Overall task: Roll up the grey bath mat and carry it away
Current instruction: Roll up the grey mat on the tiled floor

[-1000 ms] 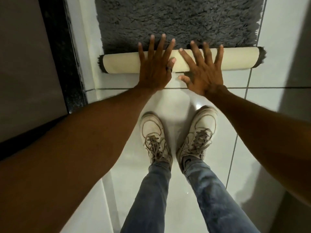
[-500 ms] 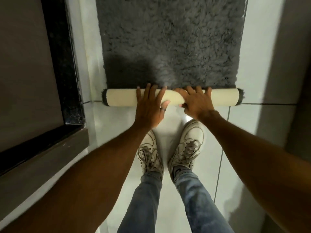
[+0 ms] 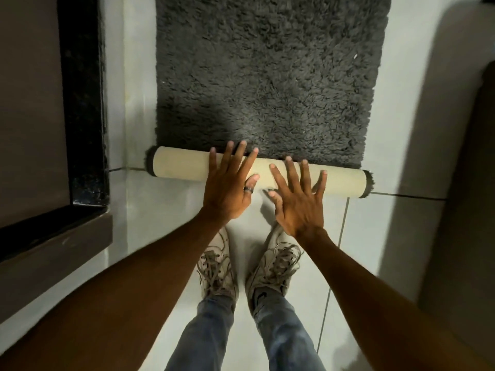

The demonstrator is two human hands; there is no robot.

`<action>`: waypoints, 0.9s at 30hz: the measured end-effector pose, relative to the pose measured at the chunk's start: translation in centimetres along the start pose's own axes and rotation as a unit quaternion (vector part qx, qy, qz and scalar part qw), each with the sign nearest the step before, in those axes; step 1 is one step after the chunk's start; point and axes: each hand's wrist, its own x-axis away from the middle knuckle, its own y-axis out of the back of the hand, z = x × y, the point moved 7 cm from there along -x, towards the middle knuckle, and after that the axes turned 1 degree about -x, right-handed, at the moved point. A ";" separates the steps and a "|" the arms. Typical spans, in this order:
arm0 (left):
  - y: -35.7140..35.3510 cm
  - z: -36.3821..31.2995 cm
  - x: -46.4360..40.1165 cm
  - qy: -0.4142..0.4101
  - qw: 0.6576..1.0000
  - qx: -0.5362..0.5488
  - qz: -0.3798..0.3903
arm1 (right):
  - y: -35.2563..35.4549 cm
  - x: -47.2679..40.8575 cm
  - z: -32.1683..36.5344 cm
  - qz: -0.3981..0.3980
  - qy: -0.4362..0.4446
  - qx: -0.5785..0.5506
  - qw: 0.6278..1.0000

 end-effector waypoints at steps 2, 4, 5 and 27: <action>0.3 0.6 0.8 -0.019 1.000 0.002 -0.025 | 0.2 -1.5 -0.4 -0.003 -0.012 -0.007 1.000; 0.2 1.0 1.7 -0.028 0.999 -0.020 -0.031 | 1.1 -3.6 -0.8 -0.010 -0.011 -0.012 1.000; 0.2 1.1 1.5 -0.025 0.998 -0.037 -0.032 | 1.6 -4.7 -1.0 -0.009 -0.008 -0.012 1.000; 2.0 2.4 -7.3 0.035 0.996 -0.049 -0.059 | 6.0 -11.4 -0.7 0.014 0.000 0.027 1.000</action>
